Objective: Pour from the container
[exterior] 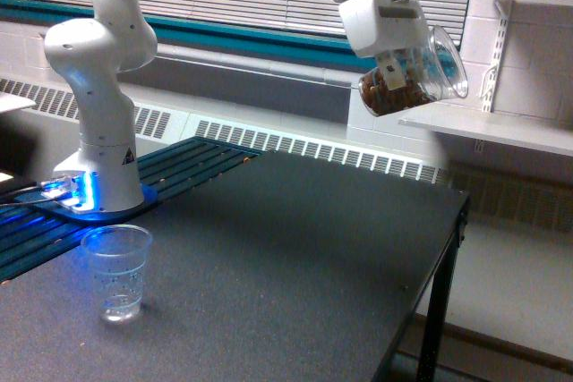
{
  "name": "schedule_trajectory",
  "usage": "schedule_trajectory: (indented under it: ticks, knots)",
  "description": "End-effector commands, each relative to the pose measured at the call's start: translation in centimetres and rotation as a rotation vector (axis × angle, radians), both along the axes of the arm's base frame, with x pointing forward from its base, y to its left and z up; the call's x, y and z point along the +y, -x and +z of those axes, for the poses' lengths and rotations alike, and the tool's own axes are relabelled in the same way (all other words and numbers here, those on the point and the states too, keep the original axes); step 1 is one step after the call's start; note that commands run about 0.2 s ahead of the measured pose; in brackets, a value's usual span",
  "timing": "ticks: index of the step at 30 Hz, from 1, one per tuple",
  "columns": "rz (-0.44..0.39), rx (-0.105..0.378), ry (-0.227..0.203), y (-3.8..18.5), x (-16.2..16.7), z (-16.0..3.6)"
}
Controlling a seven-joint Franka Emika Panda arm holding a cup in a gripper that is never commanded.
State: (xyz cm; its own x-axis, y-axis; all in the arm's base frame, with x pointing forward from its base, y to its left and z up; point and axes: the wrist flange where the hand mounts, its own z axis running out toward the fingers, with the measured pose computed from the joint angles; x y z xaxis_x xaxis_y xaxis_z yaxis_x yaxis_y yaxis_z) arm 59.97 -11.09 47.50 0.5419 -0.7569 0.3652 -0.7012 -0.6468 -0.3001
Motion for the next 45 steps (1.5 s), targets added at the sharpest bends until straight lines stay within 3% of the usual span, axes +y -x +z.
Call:
schedule_trajectory:
  ticks: [1,13,15,23,25,45]
  knots:
    - [-0.005,-0.092,0.002,1.3,-0.7,4.9]
    - [-0.008,-0.198,0.023,5.0,-3.6,9.6]
    - [-0.013,-0.213,0.046,5.8,-4.6,10.2]
    - [-0.004,-0.206,0.044,8.6,-7.4,8.7]
    - [-0.010,-0.203,0.073,9.5,-8.6,8.5]
    - [-0.057,-0.181,0.115,18.1,-14.5,4.3]
